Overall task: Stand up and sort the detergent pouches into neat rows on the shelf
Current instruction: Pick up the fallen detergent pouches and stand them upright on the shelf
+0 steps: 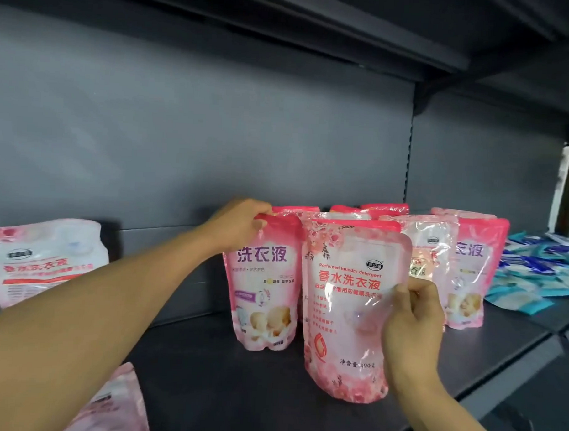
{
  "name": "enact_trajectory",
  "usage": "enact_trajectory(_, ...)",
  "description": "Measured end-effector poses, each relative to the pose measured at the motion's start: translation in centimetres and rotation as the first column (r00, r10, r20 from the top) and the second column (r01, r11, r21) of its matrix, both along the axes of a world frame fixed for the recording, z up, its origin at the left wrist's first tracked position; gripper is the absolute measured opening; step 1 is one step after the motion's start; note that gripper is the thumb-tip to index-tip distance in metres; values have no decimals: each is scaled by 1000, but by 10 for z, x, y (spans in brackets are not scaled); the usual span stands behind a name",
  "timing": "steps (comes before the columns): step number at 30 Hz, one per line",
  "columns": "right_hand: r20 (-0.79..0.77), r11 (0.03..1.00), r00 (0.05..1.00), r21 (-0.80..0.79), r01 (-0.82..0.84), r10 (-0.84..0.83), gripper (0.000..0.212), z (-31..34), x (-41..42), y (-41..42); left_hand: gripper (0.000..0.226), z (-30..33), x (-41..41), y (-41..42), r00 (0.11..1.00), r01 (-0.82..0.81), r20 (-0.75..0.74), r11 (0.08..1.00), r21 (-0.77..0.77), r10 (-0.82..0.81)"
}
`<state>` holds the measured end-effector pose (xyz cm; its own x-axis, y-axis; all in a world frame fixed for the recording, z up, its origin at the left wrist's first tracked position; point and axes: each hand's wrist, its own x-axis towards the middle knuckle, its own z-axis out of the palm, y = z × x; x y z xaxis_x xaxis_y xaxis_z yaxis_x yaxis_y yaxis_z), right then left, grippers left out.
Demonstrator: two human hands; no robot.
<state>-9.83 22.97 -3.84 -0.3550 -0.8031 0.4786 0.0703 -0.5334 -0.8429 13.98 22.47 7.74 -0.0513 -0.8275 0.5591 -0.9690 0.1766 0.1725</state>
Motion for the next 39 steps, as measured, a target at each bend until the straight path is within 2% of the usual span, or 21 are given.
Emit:
enact_trajectory(7,-25,998,999,-48,38,-39,24,-5,2,-3,12,-4,-13,-19,999,23,-35,1000,-7,-23)
enact_trajectory(11,-61,998,998,-68,-16,12,13,-7,2,5,15,-7,-13,-15,997,14,-74,1000,14,-13)
enact_trajectory(14,-118,993,986,-14,-117,115,12,-16,3,13,28,-12,-13,-10,998,-54,13,998,29,54)
enact_trajectory(16,-149,988,977,22,-152,153,14,-21,6,15,52,-18,-14,-4,993,-82,83,997,13,81)
enact_trajectory(19,-156,994,982,29,-103,106,18,-23,10,11,83,-36,-17,8,986,-155,41,982,-111,161)
enact_trajectory(21,-135,996,987,28,-84,87,17,-23,14,6,77,-50,-21,19,984,-180,-55,946,-270,171)
enact_trajectory(23,-110,995,989,35,-91,94,17,-22,20,2,59,-62,-26,30,985,-164,-111,918,-362,132)
enact_trajectory(26,-93,993,989,25,-114,116,15,-22,25,2,43,-81,-33,42,984,-62,-175,973,-222,23)
enact_trajectory(29,-86,992,989,13,-123,124,12,-24,28,2,48,-91,-45,48,959,77,-272,996,-34,-84)
enact_trajectory(31,-78,992,989,13,-128,129,22,-22,27,2,52,-91,-53,49,920,137,-376,990,38,-112)
enact_trajectory(34,-89,988,986,-56,-145,139,38,-9,23,4,55,-88,-60,48,872,170,-479,981,94,-105)
enact_trajectory(36,-101,979,984,-126,-157,145,46,4,19,5,55,-86,-63,46,867,156,-492,980,119,-78)
enact_trajectory(39,-108,974,980,-138,-181,167,49,19,17,4,55,-84,-67,45,859,121,-511,982,148,-29)
